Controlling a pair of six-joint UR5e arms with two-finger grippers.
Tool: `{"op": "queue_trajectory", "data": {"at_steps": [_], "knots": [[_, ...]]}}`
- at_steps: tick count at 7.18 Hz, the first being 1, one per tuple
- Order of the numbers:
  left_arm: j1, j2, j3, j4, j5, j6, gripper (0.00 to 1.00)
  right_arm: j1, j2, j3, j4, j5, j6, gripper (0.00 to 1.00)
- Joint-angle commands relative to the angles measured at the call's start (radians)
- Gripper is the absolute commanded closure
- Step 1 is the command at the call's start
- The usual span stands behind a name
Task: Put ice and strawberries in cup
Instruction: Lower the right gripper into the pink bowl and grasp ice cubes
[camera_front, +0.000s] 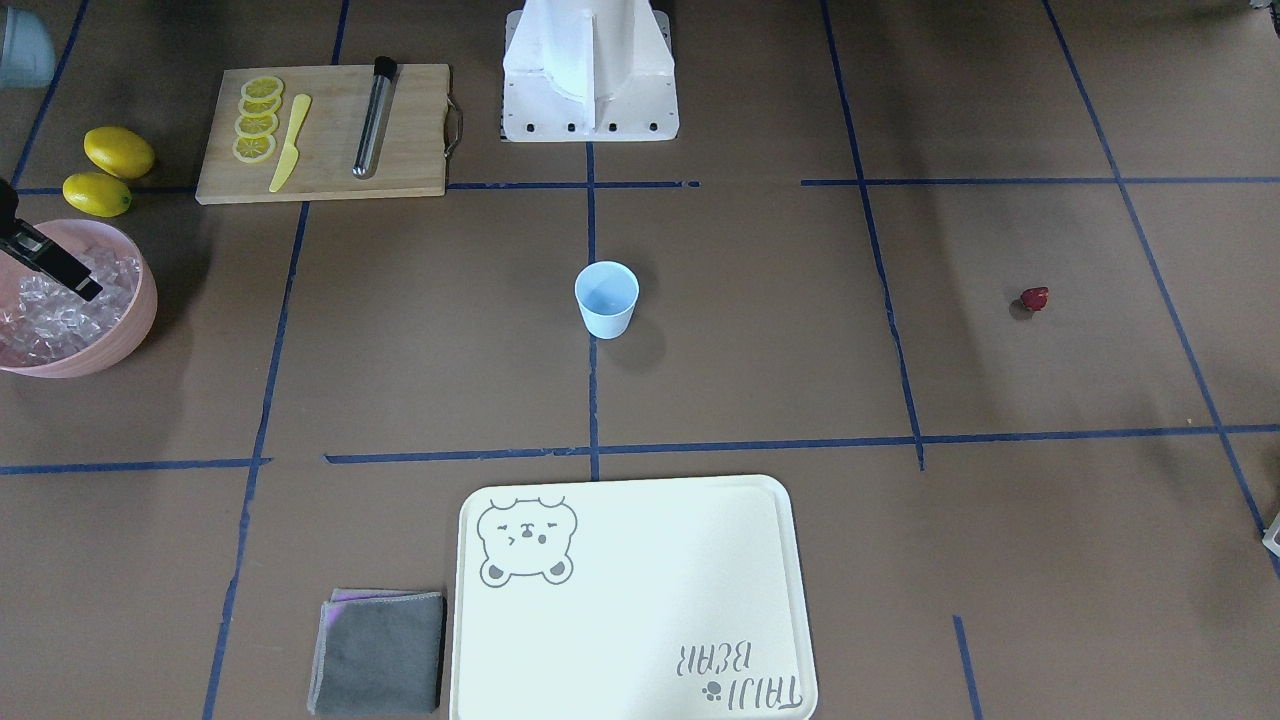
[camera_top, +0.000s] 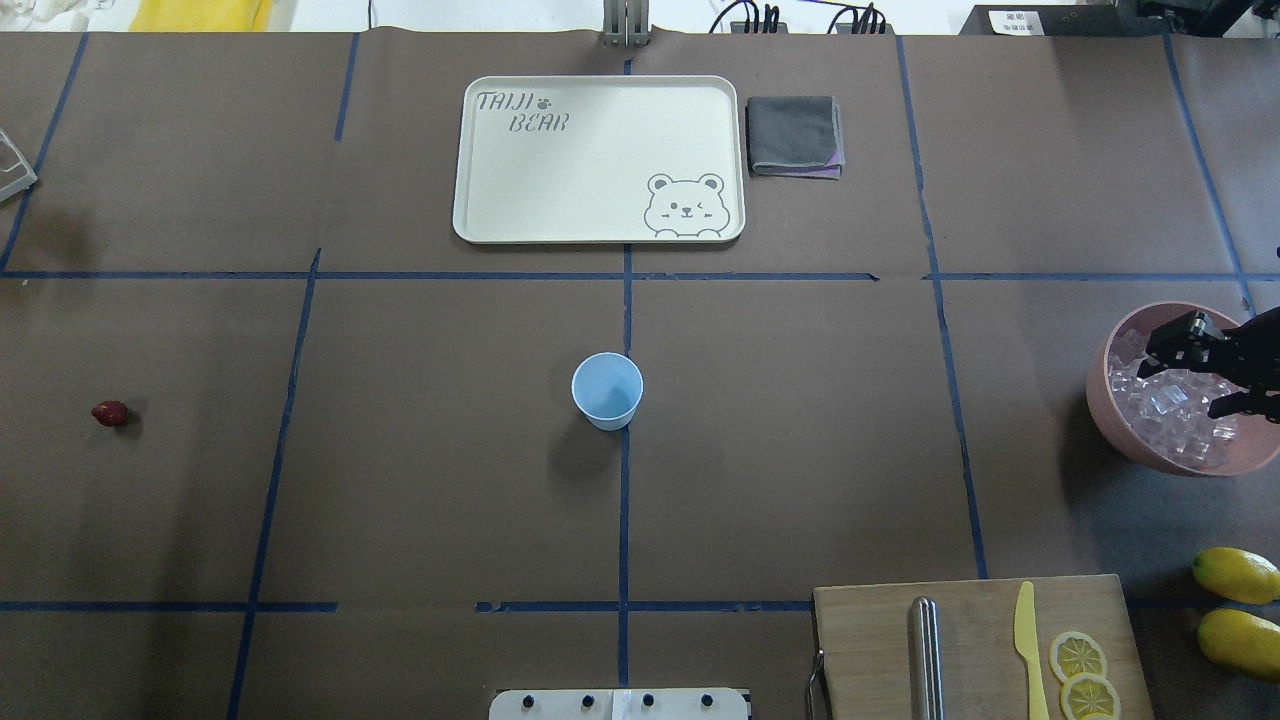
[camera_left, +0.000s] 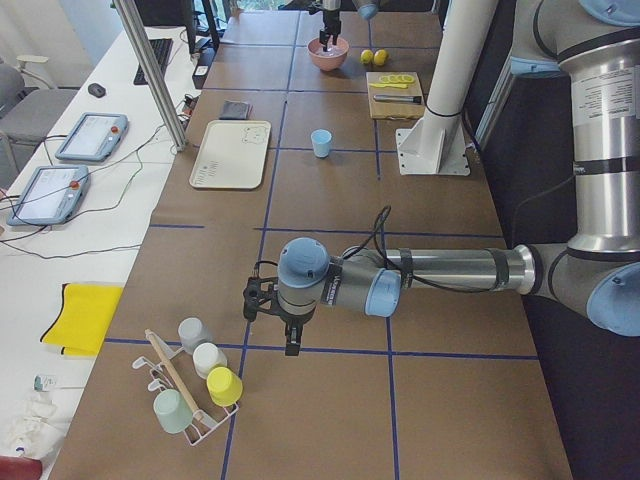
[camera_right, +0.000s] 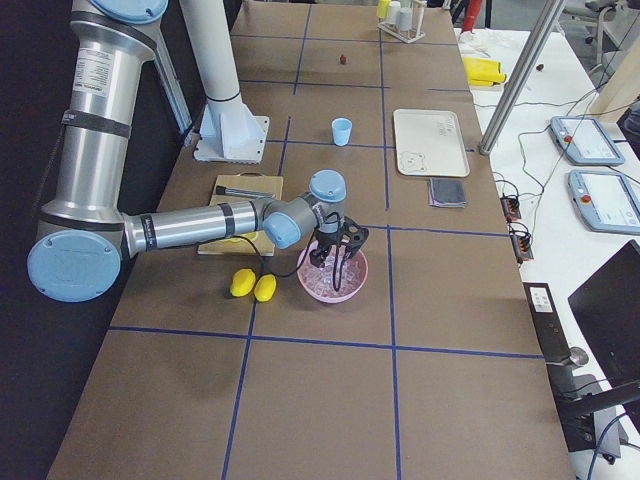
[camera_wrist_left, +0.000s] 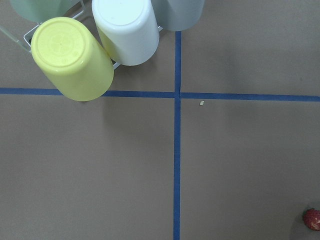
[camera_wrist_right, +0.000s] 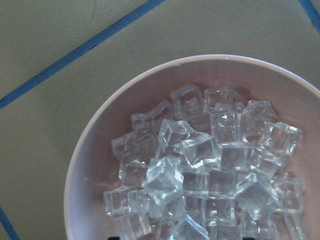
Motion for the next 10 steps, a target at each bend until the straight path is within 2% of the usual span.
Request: {"op": "queue_trajectory", "data": {"at_steps": [1,5,8,9,10], "knots": [[0.0,0.0,0.001,0.002,0.002,0.001,0.0,-0.016,0.0,-0.005,0.0,-0.002,0.004,0.15],[0.0,0.0,0.001,0.0,0.002,0.001,0.0,-0.014,-0.002,-0.013,-0.002,-0.014,0.004,0.3],[0.0,-0.002,0.003,0.002,0.002,0.001,0.0,-0.014,0.0,-0.013,-0.002,-0.014,0.012,0.36],[0.0,-0.002,0.003,0.002,0.002,0.0,0.0,-0.016,0.0,-0.013,-0.002,-0.014,0.014,0.41],[0.0,-0.002,0.003,0.002,0.002,0.001,0.0,-0.014,0.0,-0.013,-0.002,-0.016,0.014,0.51]]}}
